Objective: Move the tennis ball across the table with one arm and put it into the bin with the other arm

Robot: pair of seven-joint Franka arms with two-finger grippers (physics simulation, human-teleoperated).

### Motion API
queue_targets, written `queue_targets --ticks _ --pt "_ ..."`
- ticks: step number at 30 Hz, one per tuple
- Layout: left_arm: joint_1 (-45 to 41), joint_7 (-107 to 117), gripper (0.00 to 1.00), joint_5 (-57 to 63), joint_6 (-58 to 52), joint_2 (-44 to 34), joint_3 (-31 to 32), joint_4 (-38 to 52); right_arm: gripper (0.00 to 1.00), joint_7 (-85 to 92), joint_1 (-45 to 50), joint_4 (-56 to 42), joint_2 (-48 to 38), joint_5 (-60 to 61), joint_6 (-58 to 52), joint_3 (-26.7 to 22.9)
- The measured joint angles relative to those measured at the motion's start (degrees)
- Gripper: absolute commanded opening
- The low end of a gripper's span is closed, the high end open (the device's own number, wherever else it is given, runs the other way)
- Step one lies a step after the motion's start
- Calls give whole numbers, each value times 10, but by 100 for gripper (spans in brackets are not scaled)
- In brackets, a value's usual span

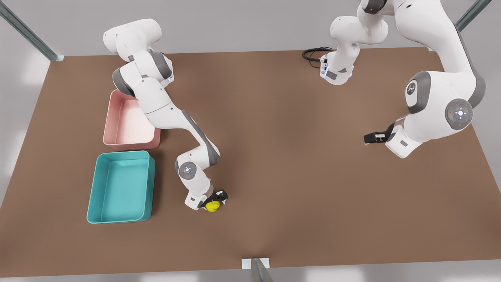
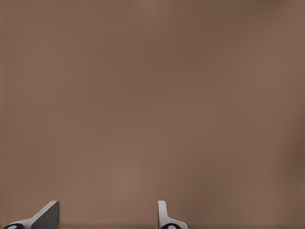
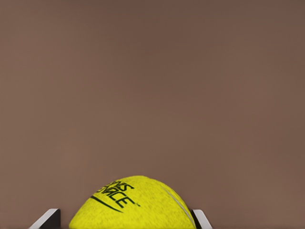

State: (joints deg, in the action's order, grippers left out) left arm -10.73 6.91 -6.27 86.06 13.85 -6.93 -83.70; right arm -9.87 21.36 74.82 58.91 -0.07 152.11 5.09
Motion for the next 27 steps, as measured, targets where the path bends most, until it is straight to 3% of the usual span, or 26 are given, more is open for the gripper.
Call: queue_targets --ticks 2,12,16,22,26,27 --pt "0 1 100 0 0 0 0 0 68 6 0 0 0 6 3 0" --pt "0 4 100 -1 2 5 0 0 68 20 -7 -5 -7 10 10 0" --pt "0 5 100 -1 3 5 0 -1 68 21 -37 3 -55 7 6 -5" --pt "0 6 100 -1 4 5 0 -1 68 84 -181 40 -199 3 -144 -7" --pt "0 6 100 -1 5 8 0 -1 68 138 -250 127 -272 -32 -239 -10" --pt "0 6 100 -1 5 8 0 -1 82 150 -260 136 -272 -38 -254 -11"
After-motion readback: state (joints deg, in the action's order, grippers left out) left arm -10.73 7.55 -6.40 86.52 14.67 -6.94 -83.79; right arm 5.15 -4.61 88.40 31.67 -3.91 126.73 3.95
